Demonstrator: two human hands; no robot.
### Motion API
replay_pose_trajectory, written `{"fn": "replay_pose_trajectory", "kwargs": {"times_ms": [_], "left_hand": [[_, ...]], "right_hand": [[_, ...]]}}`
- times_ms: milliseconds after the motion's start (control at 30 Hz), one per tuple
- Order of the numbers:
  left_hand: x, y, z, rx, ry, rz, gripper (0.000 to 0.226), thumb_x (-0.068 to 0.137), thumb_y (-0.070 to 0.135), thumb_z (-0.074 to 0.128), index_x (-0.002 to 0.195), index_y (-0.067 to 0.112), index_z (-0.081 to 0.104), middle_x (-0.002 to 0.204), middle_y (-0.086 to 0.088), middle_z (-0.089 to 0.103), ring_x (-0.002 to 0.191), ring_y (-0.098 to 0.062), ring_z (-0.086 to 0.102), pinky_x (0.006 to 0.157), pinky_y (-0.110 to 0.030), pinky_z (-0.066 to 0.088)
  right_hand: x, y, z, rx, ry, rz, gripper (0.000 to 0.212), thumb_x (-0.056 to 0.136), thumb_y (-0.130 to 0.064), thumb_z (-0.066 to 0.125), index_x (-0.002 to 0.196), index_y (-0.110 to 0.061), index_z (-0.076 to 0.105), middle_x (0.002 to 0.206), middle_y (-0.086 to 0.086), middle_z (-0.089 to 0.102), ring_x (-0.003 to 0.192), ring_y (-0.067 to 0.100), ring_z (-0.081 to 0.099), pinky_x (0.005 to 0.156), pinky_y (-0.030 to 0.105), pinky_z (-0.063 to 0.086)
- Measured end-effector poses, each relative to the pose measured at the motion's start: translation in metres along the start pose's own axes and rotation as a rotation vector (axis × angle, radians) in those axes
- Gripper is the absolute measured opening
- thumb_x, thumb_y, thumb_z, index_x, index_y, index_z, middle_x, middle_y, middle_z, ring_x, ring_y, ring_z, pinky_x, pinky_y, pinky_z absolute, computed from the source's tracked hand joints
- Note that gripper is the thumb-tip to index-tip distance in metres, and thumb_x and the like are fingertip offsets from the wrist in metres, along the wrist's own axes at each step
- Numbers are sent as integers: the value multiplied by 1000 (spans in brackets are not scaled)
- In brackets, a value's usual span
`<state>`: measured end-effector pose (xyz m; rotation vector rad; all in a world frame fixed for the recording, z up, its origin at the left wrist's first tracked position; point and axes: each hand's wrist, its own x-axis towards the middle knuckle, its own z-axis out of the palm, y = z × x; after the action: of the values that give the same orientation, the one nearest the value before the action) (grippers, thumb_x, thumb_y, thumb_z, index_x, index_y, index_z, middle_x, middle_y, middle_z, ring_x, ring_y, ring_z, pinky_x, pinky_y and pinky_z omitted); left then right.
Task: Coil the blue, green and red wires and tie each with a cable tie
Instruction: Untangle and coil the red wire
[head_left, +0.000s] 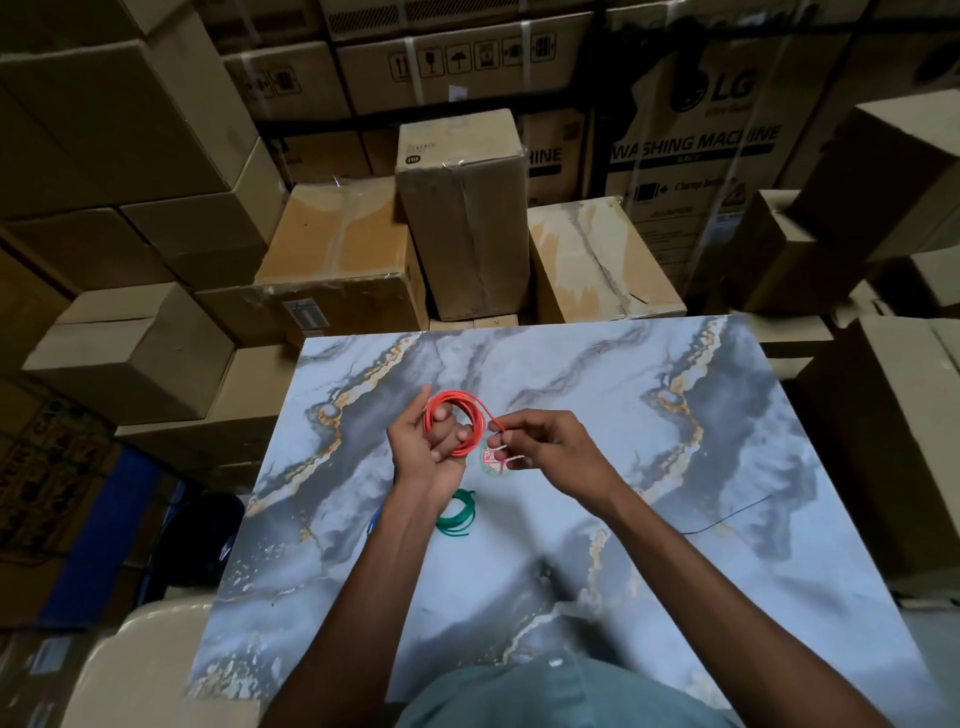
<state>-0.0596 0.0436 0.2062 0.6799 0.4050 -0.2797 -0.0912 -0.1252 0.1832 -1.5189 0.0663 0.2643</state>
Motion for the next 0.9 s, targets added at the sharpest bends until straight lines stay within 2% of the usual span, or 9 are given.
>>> {"fn": "replay_pose_trajectory", "kwargs": {"times_ms": [167,267,400,467,600,667,733,833,900], "left_hand": [[-3,0,9,-45,110,7,48,97,28,52,52,14,43,33,4,25,28,-9,18,38,-19,34],[-4,3,11,13,113,27,47,95,24,53,51,15,41,33,4,26,28,-9,20,40,-19,34],[-8,5,11,202,-4,38,50,96,24,50,49,16,37,34,4,21,31,-9,16,44,-22,31],[-10,4,13,334,-48,31,51,97,25,50,49,17,37,35,4,20,32,-9,14,47,-24,29],[-18,-3,26,567,-105,85,49,98,26,51,52,14,38,36,4,24,32,-10,19,48,-27,26],[-21,-8,31,671,-99,131,50,98,30,52,52,14,40,39,1,26,36,-12,19,46,-24,25],[-21,-13,33,706,-73,131,52,97,37,53,52,15,43,42,-2,27,39,-14,18,47,-25,23],[-17,-17,33,672,-61,17,56,97,45,52,50,15,47,41,-2,28,35,-12,18,50,-29,27],[-13,-18,34,680,-85,-42,55,98,43,51,51,15,50,47,-4,29,34,-12,21,46,-25,30]], "right_hand": [[-6,-11,15,47,51,8,18,96,0,63,107,-5,77,97,18,78,88,27,75,93,48,60],[-6,-19,16,-109,133,-30,19,91,-23,63,108,-26,72,100,7,77,92,21,75,93,46,59],[-10,-39,12,-276,44,-81,33,102,-47,56,133,-35,58,120,-8,68,107,0,63,87,18,48],[-11,-46,13,-343,-16,-102,43,103,-57,46,138,-35,56,125,-11,67,112,1,61,90,15,44],[0,-47,33,-356,189,-163,69,103,-66,26,82,-18,70,75,2,74,77,17,70,77,42,56],[8,-41,40,-432,354,-201,72,103,-63,24,64,-16,61,61,3,67,64,19,67,67,43,54],[12,-38,38,-489,441,-226,68,105,-52,23,61,-14,57,62,7,66,66,26,64,67,43,49],[18,-33,29,-681,352,-136,58,109,-34,16,95,1,60,94,25,64,93,38,58,84,45,41],[21,-26,25,-648,404,-120,38,111,-23,27,103,0,57,92,24,61,88,37,56,74,39,32]]}}
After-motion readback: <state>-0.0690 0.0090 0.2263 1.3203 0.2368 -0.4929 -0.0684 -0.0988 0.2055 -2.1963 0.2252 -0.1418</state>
